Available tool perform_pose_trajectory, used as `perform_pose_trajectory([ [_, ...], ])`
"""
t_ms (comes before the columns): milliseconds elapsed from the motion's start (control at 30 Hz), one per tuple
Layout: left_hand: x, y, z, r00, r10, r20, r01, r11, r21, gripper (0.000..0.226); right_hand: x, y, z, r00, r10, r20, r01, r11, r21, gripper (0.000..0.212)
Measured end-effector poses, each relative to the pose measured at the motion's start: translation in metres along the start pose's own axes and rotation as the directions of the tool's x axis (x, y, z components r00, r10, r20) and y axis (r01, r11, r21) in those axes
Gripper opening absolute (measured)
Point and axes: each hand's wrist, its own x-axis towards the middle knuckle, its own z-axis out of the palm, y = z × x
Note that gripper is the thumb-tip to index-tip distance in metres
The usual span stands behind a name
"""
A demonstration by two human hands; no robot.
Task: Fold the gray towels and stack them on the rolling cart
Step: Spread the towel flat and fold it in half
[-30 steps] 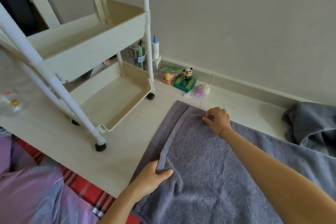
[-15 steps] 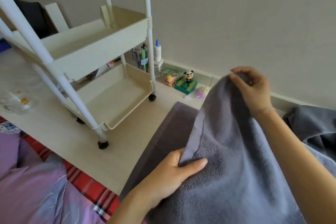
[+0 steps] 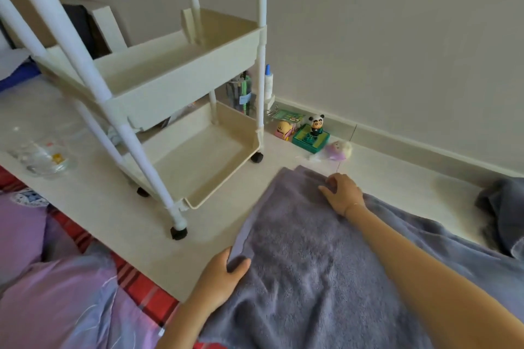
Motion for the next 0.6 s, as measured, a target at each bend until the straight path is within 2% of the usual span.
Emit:
perform_pose_trajectory([
  [33,0.002,-0.003,0.000,1.000,0.013,-0.004,-0.013,1.000,0.013,0.077,-0.001,-0.003,-0.001,1.000,-0.013,0.018,0.013,1.000,-0.021,0.026],
  [100,0.000,0.003,-0.003,0.998,0.070,-0.007,-0.070,0.997,0.023,0.051,-0.002,-0.006,-0.006,0.999,-0.048,0.025,0.047,0.998,0.047,0.016],
  [133,-0.001,0.007,-0.003,0.993,0.116,-0.017,-0.116,0.993,0.000,0.036,-0.004,-0.008,-0.010,0.996,-0.078,-0.033,0.082,0.987,0.136,0.013],
  [200,-0.002,0.020,-0.003,0.984,0.175,-0.010,-0.175,0.978,-0.109,0.015,-0.014,-0.010,-0.020,0.957,-0.095,-0.274,0.176,0.941,0.288,0.013],
  [267,0.002,0.026,-0.002,0.980,0.198,-0.007,-0.197,0.968,-0.154,0.007,-0.018,-0.007,-0.030,0.894,-0.032,-0.447,0.195,0.926,0.322,0.014],
  [300,0.006,0.025,-0.001,0.981,0.195,-0.011,-0.195,0.973,-0.121,0.005,-0.016,-0.002,-0.031,0.898,-0.002,-0.440,0.151,0.940,0.304,0.015],
  [367,0.015,0.019,0.005,0.991,0.137,0.003,-0.137,0.991,-0.003,0.014,-0.009,0.011,-0.025,0.959,0.077,-0.274,-0.021,0.979,0.202,0.019],
  [433,0.019,0.016,0.009,0.997,0.080,0.000,-0.080,0.994,0.078,0.027,-0.003,0.019,-0.017,0.981,0.135,-0.136,-0.113,0.981,0.156,0.024],
  [533,0.021,0.018,0.014,0.996,0.081,-0.034,-0.073,0.979,0.190,0.038,0.002,0.015,-0.014,0.991,0.121,-0.057,-0.115,0.989,0.094,0.036],
  [600,0.022,0.019,0.015,0.994,0.088,-0.065,-0.070,0.970,0.234,0.042,0.007,0.011,-0.014,0.997,0.061,-0.041,-0.059,0.997,0.049,0.030],
])
